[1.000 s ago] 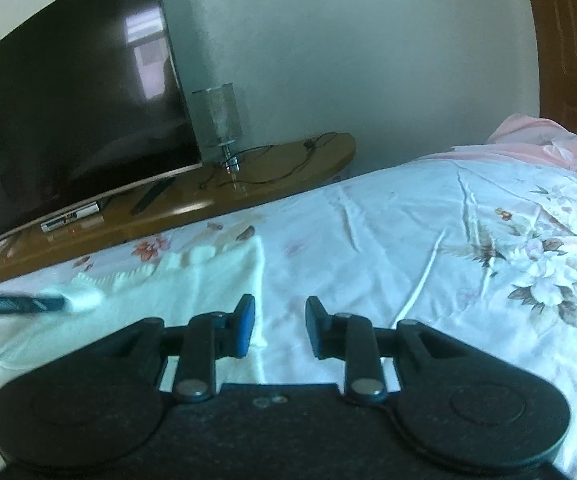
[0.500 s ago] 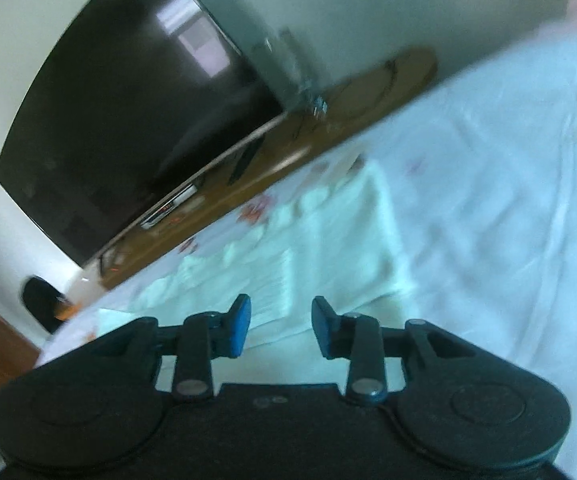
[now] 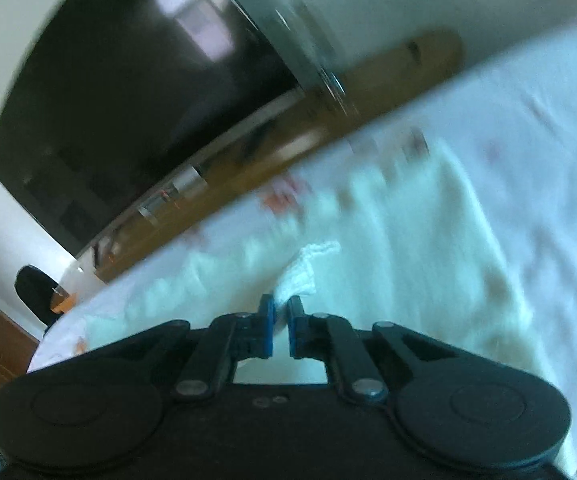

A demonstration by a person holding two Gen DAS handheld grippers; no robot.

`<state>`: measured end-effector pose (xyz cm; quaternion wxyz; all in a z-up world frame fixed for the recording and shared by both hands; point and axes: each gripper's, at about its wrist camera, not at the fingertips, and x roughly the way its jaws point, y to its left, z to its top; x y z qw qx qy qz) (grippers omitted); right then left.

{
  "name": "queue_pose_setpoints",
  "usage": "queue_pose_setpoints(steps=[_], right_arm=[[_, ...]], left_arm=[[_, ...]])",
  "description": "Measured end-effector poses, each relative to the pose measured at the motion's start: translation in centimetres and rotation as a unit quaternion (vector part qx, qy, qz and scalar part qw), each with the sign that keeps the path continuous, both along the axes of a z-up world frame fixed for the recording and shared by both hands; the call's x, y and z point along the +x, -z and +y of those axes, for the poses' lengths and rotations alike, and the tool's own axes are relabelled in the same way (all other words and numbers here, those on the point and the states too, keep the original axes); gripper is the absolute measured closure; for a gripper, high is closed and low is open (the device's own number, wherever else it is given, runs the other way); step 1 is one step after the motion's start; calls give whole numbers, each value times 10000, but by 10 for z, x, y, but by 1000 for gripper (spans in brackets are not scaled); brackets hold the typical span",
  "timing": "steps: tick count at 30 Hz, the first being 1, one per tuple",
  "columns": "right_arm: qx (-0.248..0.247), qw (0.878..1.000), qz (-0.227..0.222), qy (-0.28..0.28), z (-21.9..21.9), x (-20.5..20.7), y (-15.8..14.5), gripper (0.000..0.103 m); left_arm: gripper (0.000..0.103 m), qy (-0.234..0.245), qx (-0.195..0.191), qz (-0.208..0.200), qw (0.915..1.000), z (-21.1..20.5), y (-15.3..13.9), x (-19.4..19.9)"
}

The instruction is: Fold small clothes

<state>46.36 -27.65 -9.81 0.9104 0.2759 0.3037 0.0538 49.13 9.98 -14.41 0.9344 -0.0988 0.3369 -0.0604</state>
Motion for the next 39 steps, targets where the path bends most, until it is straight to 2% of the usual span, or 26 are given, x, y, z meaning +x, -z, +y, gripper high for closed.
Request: queue_pose_setpoints(steps=[4,6,9,13,15,17,20,26,39], right_arm=[[-239,9985,-488,47,-11,-12,-30,95],[-450,9976,-528,74,-15,-13,-34,95],[-348,9980,-515,90,-24,-12,-36,95],[-338,9979,-529,182,-33,-11,-35,95],[-407,9977,-526,146,-33,-10,-32,95],[-397,9980,-463,139,-35,-10,-28,95],[-434,9982,-348,206,-42,-13,-20,95],[-586,9978,131,283,-52,-21,7,95],[-786,9958,269,373,-58,-29,22,95]], left_arm=[[34,187,192,-21,9996,-10,-2,0],[34,345,261,-83,9990,-18,-3,-2],[34,534,441,-79,9976,-31,-2,-2],[34,314,384,-60,9988,-32,-1,5],[34,72,181,-123,9997,-23,-4,6],[34,-91,216,24,9997,-18,1,9],[38,-91,230,-24,9997,-15,3,6],[38,-41,278,-21,9996,-14,5,8],[38,43,359,-38,9993,-12,5,5]])
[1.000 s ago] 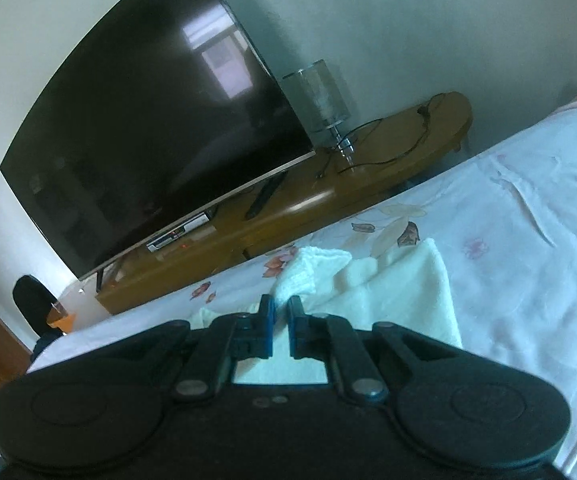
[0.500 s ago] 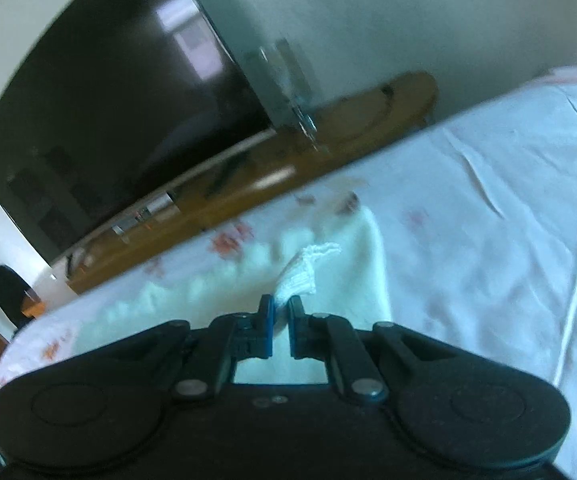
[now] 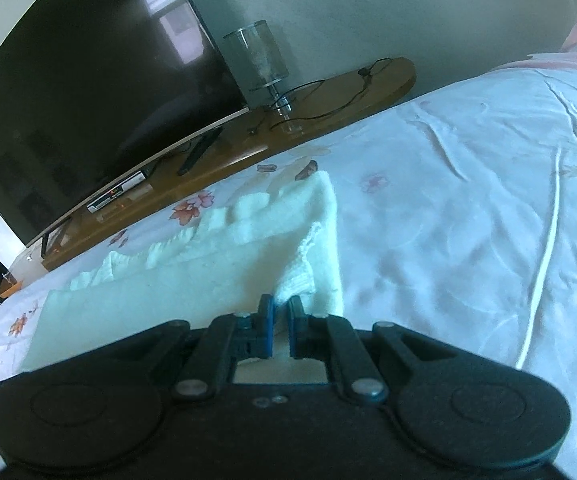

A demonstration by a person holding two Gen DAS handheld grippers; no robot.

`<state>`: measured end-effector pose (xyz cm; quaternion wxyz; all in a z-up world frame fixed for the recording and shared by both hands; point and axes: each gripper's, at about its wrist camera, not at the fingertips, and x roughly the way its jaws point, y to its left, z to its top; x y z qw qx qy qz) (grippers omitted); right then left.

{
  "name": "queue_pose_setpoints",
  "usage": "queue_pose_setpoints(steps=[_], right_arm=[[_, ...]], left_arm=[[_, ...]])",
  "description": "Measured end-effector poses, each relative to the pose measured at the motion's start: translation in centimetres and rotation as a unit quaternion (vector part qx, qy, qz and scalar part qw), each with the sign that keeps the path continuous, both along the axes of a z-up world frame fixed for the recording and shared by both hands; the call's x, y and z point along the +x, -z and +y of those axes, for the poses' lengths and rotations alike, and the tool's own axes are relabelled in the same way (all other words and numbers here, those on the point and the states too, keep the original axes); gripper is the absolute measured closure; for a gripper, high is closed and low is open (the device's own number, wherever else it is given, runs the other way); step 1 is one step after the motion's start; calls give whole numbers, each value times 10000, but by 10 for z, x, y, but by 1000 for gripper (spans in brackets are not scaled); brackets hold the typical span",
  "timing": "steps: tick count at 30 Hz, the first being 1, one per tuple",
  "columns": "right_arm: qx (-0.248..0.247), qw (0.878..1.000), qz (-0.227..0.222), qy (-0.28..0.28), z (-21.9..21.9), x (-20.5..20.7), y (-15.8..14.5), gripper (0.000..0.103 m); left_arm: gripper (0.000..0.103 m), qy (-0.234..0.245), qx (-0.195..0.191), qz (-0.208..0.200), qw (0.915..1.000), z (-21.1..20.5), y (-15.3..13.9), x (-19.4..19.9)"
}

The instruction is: Fold small clothes

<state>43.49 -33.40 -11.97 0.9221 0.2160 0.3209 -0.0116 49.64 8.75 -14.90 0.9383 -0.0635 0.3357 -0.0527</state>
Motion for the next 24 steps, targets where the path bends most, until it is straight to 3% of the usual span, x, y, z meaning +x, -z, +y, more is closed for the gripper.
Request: queue_pose_setpoints(steps=[13,15,24], right_arm=[[-9,9999,76,71,-4,-7,5,95],[144,9996,-110,197,-7,-13,1,80],[460,9981,-405,-6,-26,1,-5,80]], left_arm=[[38,22,31,24,10000,4,-1,-4],[38,34,15,36,10000,9,-2,-8],[38,122,10,-15,9999,13,-1,-15]])
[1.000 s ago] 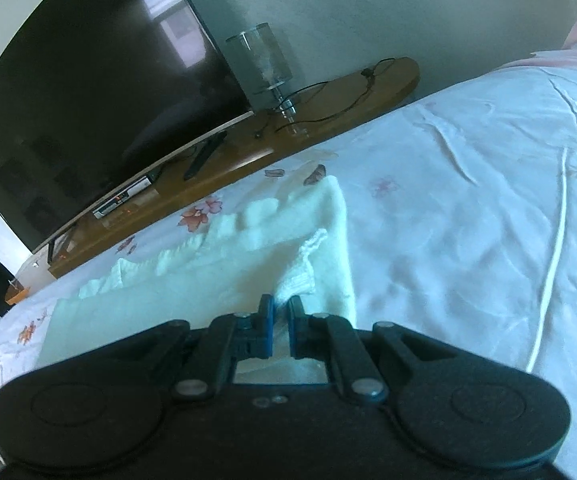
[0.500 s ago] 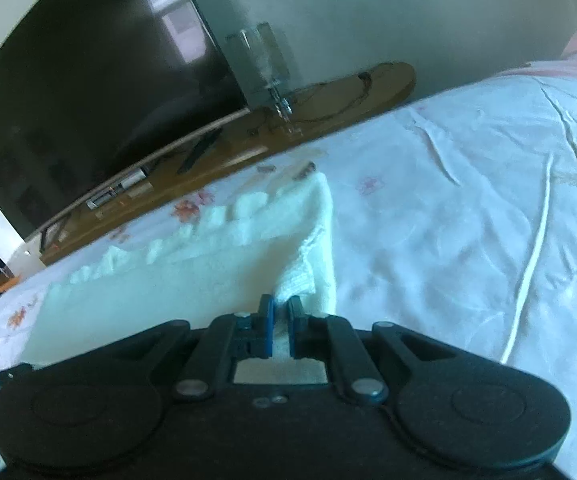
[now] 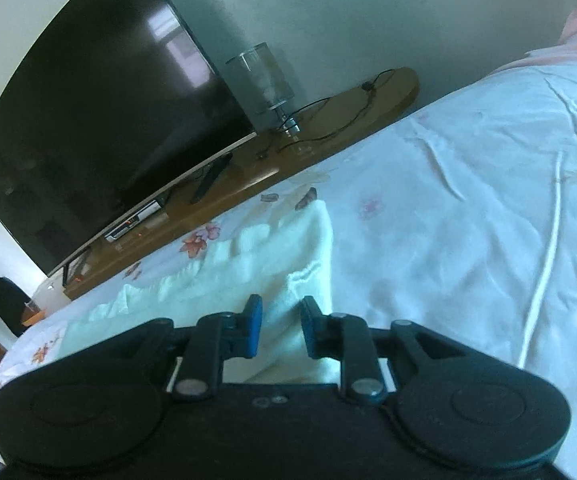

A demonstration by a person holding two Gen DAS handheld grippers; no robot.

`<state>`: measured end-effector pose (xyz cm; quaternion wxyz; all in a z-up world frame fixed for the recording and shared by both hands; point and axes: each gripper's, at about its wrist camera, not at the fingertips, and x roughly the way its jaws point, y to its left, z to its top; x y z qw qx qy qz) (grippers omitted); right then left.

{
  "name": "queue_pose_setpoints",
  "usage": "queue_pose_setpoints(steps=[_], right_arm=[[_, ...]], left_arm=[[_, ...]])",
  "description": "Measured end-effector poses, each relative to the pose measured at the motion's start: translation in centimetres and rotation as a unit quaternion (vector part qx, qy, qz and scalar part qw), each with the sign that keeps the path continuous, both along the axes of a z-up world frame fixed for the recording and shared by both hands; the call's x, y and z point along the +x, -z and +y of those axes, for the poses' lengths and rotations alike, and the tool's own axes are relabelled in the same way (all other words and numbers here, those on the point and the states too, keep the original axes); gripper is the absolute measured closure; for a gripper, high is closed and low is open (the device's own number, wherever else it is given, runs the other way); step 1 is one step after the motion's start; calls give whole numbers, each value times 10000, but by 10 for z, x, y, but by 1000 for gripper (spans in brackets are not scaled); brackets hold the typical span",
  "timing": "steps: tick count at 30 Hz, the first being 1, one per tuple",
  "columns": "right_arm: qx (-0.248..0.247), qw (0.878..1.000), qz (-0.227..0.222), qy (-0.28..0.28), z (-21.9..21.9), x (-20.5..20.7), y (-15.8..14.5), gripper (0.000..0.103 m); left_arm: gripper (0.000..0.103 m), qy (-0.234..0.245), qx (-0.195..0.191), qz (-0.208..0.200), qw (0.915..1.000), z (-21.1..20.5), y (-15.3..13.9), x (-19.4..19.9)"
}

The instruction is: Fold small clothes

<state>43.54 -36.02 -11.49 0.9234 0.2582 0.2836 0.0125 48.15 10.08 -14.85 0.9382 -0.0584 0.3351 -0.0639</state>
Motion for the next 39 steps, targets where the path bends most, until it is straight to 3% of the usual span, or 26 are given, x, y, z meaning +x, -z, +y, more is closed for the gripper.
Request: queue_pose_setpoints(steps=[2,5,7,10,13,15,18,21,23,25,28,29,30,32,36,39], right_arm=[[-109,9999,-123,-16,0,2,-5,81],[-738,9953,530,336,0,11,1,83],[-222,9987,299,356,-12,-3,1,77],[204,9989,92,419,-22,-22,0,77],[193,9995,-120,230,-16,-28,-5,79],[-36,9998,-193,36,-5,-22,-8,82],[-242,9996,-127,-103,8,-13,-7,84],[-527,9984,-49,-183,20,-8,-5,86],[-1131,9927,225,-338,32,-4,0,93],[-1668,9843,279,-501,38,-8,6,96],[-1786,9816,397,-543,38,-6,0,96],[-1781,9817,440,-506,38,-4,-4,94],[-1752,9827,407,-449,39,-3,-9,83],[-1796,9830,90,-372,47,-3,-19,78],[-1702,9833,-45,-638,75,23,-22,84],[-1874,9787,-100,-831,107,42,-17,83]], left_arm=[[38,-2,-22,-21,10000,1,0,-1],[38,-4,-115,19,9999,4,-1,-1],[38,-29,-237,29,9997,9,-4,-3],[38,-237,-574,-147,9980,21,-12,-14],[38,-357,-591,-565,9960,21,-26,-20],[38,-51,-606,-668,9959,5,-33,-10],[38,560,-210,-642,9961,-43,-29,8],[38,520,305,-221,9979,-75,-8,23],[38,523,590,-311,9964,-79,-1,18],[38,490,513,-243,9972,-70,-2,17],[38,412,488,-163,9978,-52,-6,23],[38,320,455,-196,9983,-48,-12,22],[38,309,277,-374,9984,-41,-19,23],[38,368,92,-625,9973,-37,-32,36],[38,847,278,-529,9946,-59,-29,85],[38,1010,575,-366,9925,-76,-18,110]])
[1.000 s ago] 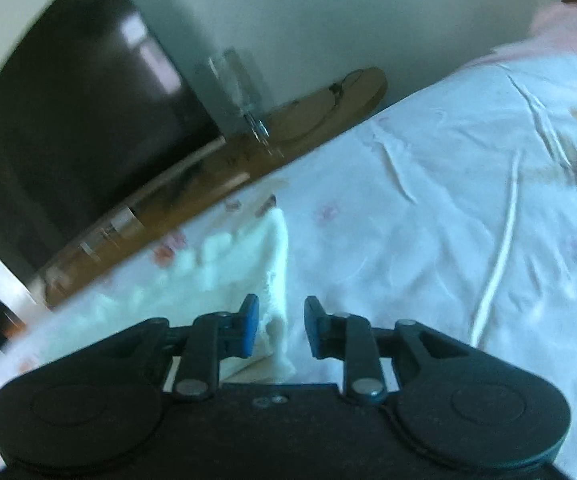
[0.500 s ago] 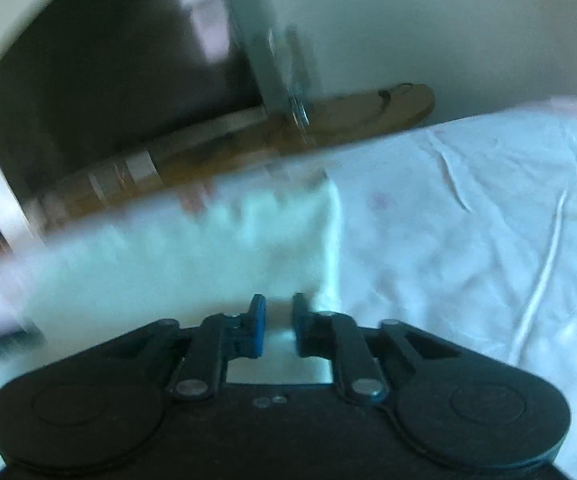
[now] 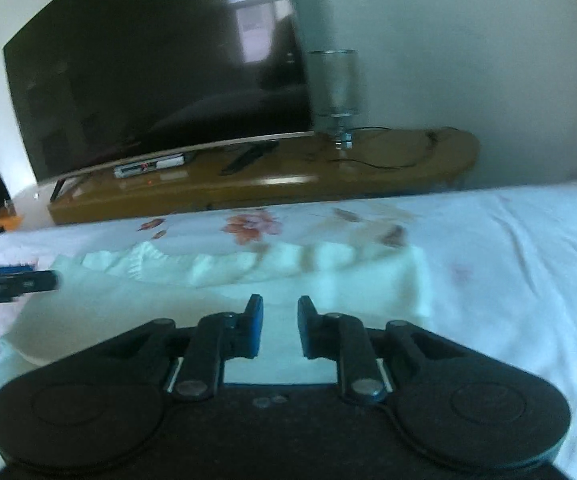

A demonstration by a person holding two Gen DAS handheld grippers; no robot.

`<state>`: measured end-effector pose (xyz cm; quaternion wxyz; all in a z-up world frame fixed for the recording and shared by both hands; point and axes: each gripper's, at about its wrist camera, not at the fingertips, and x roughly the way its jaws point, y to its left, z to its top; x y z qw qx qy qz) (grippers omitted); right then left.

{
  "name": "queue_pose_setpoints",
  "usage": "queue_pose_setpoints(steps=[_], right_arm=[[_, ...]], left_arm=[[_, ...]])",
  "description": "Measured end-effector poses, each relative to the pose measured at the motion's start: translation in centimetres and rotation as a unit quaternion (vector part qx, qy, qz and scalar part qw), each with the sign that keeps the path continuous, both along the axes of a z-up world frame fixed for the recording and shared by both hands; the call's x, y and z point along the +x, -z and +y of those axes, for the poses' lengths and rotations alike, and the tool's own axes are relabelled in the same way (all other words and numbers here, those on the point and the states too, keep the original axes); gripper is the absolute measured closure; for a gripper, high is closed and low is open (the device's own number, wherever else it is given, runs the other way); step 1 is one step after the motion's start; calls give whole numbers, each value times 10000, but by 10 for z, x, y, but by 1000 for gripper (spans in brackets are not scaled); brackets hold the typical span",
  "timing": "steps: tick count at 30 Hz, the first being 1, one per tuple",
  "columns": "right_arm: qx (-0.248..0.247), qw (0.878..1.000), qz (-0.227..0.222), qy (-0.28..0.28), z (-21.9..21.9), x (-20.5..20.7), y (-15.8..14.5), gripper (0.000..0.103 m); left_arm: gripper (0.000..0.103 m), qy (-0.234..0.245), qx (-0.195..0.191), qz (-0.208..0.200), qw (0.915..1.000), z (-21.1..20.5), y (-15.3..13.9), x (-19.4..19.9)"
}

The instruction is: Fold small clothes

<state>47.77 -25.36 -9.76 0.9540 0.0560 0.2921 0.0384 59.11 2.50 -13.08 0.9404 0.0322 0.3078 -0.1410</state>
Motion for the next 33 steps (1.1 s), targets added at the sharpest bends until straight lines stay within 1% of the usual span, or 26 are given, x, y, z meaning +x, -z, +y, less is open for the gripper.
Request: queue_pose_setpoints(steps=[2,3,5,7,10,12,13,14,15,16,17,19,20,21,22,23,24,25,27,28,29,30,31,32,33], right_arm=[[19,9999,80,-58,12,9,9,82],[-18,9999,150,-76,16,13,14,82],[-117,9995,282,-49,20,19,25,83],[-112,9996,246,27,16,18,28,84],[-214,9988,209,388,1,12,25,86],[-254,9972,224,663,-16,6,25,87],[-212,9968,237,729,-25,4,26,87],[-111,9968,237,750,-32,2,26,87],[-77,9968,245,755,-38,2,27,87],[-86,9969,249,747,-39,2,28,87],[-123,9969,250,733,-38,3,29,87],[-203,9972,183,699,-35,0,24,87],[-160,9972,61,726,-35,-2,20,85],[-117,9968,-89,780,-38,-8,15,86],[-88,9962,-200,839,-41,-11,11,87],[-89,9958,-220,882,-44,-11,9,89],[-88,9957,-201,902,-48,-8,9,89],[-63,9959,-150,893,-50,-1,9,89],[-172,9960,-155,865,-53,9,10,84],[-223,9959,-157,860,-55,17,10,83],[-211,9961,-141,850,-57,23,11,83],[-207,9965,-123,798,-60,29,10,84],[-317,9967,-48,746,-63,36,13,86],[-443,9962,137,741,-66,43,18,88],[-436,9955,359,758,-71,50,27,91]], left_arm=[[38,-123,102,120,9998,0,12,11],[38,-142,92,166,9997,2,15,10],[37,-113,-26,86,9999,9,20,10],[37,-119,-90,76,9999,15,22,10],[37,-130,-75,22,9999,21,23,10],[36,-209,-72,-9,9998,27,24,11],[19,-363,-63,38,9993,31,26,13],[16,-497,-169,154,9985,37,29,17],[16,-523,-404,221,9976,44,29,20],[16,-576,-357,181,9975,45,27,20],[17,-583,-210,83,9980,43,25,18],[17,-516,-155,-166,9984,42,19,11],[26,-446,-178,-263,9985,41,14,9],[32,-405,-180,-366,9983,39,10,8],[35,-321,-252,-458,9981,37,7,8],[35,-214,-324,-476,9981,35,4,11],[35,-103,-331,-429,9985,30,4,16],[35,8,-242,-294,9993,24,6,24],[35,62,29,-86,9999,14,15,35],[32,84,147,-25,9999,12,21,40],[29,109,150,-9,9998,12,26,43],[29,118,105,-2,9999,13,27,44],[28,111,70,54,9999,14,27,46],[28,94,59,109,9999,14,26,48],[28,73,72,116,9999,13,26,47]])
